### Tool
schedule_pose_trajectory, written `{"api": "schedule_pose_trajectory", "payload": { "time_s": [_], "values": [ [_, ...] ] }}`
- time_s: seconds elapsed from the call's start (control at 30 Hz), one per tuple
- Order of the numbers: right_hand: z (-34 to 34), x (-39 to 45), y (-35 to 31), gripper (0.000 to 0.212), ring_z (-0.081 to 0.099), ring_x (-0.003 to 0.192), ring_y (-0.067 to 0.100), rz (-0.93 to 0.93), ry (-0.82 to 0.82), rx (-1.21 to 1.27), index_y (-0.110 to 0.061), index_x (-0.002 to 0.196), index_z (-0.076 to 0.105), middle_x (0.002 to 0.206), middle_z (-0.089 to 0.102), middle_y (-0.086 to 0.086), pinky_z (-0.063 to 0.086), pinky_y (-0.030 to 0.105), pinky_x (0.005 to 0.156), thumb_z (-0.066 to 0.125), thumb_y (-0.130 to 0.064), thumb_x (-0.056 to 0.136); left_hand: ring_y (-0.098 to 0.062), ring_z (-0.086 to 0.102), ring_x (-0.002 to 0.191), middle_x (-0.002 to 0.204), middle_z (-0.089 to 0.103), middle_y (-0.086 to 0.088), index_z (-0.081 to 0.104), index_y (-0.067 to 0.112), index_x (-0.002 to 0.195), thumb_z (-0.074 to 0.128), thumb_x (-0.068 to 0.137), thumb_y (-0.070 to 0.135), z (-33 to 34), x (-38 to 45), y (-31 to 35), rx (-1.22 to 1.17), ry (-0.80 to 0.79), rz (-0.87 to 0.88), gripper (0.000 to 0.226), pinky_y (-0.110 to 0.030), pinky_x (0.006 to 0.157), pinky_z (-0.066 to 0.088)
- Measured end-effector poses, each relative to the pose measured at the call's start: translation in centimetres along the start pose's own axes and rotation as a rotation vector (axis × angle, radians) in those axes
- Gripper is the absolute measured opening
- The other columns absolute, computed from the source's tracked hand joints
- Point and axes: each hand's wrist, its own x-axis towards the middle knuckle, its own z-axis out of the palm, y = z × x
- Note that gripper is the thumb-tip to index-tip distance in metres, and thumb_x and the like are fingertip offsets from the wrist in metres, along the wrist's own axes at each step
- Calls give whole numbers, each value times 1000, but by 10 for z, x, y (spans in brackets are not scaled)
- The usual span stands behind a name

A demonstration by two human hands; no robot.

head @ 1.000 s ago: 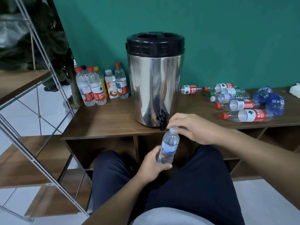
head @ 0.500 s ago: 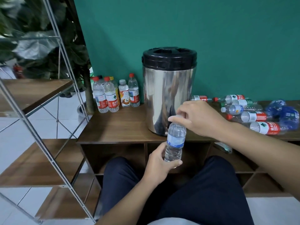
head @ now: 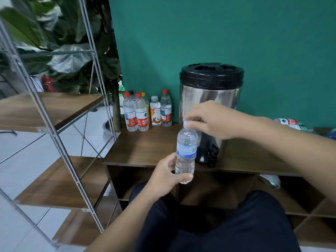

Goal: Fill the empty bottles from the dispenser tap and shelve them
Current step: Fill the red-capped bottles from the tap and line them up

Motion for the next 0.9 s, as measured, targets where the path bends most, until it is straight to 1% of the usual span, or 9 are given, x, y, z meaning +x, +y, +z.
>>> {"api": "schedule_pose_trajectory", "payload": {
  "time_s": [0.07,0.17,0.33,0.4,0.47,0.53,0.67,0.83,0.9],
  "values": [
    [5,22,-3,35,65,90,9,20,30,-18,-25,104,77,96,68,-13,58,42,87,54,-51,112,-22,77,122,128,82,0,74,23,135,96,87,8,-12,4,1,-11,32,2,55,-51,115,57],
    [15,55,-10,51,66,85,19,68,96,-84,-18,94,74,91,68,-2,58,46,83,47,-57,112,-25,78,120,126,82,-3,75,22,136,95,87,4,-29,13,-4,-58,103,9,56,-57,114,58],
    [37,104,-24,66,68,72,29,184,181,-89,-6,78,70,73,68,9,55,46,65,49,-59,111,-20,79,114,121,83,5,76,31,135,97,84,12,-55,28,-18,11,271,16,58,-57,109,60],
    [48,122,-28,67,66,67,28,240,208,-79,-5,77,70,70,68,9,44,40,54,52,-61,110,-13,79,110,117,83,10,75,35,135,97,83,15,-65,34,-22,68,340,9,60,-53,106,62],
    [57,139,-34,64,58,61,25,272,220,-70,-8,70,61,66,61,7,29,35,49,55,-58,110,-7,79,109,117,83,16,73,37,137,98,83,18,-74,41,-28,112,386,-4,63,-48,105,63],
    [63,153,-40,62,49,56,20,284,233,-40,-11,65,51,64,54,5,24,32,49,59,-54,110,-4,78,108,114,82,19,72,39,136,99,82,21,-83,49,-35,143,419,-18,63,-46,103,64],
    [78,178,-45,60,42,53,17,276,255,84,-13,63,44,61,47,1,26,31,49,65,-48,109,-3,78,105,113,82,19,71,40,133,99,81,25,-100,66,-49,167,476,-39,61,-45,100,65],
    [101,208,-39,55,52,58,19,248,246,173,-12,67,51,66,56,6,33,35,54,68,-45,108,2,77,102,111,81,21,67,40,132,101,80,24,-123,87,-68,204,492,-116,64,-40,100,65],
    [109,217,-36,53,50,61,16,232,251,197,-16,67,47,69,54,4,33,36,56,68,-43,108,2,77,102,111,81,21,68,39,131,101,80,23,-131,93,-75,211,487,-130,63,-42,100,65]
  ]
}}
